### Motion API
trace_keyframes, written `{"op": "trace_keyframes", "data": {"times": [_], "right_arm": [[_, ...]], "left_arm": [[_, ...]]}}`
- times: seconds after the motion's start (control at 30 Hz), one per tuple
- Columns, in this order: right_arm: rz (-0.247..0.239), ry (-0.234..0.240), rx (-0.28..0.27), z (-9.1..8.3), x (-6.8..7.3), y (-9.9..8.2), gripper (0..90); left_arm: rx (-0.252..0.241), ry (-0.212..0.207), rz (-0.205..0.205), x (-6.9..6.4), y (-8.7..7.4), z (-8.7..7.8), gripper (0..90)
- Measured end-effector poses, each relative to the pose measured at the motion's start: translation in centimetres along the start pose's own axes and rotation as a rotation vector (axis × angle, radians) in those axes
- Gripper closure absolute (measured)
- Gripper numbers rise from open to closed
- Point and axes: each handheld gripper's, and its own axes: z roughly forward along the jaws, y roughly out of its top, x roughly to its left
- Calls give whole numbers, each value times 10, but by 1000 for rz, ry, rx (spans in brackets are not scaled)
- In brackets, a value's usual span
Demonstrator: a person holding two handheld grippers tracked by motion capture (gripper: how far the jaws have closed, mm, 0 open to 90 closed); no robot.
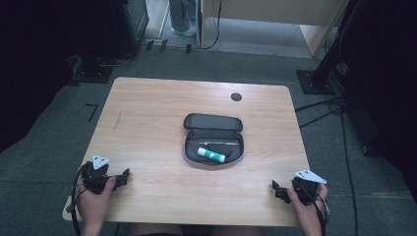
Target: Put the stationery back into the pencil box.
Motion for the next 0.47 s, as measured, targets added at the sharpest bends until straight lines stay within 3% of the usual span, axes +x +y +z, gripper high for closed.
{"op": "trace_keyframes", "data": {"times": [0.2,0.47], "right_arm": [[-47,5,0,0,2,-2,0],[-47,5,0,0,2,-2,0]], "left_arm": [[0,0,0,0,0,0,0],[0,0,0,0,0,0,0]]}}
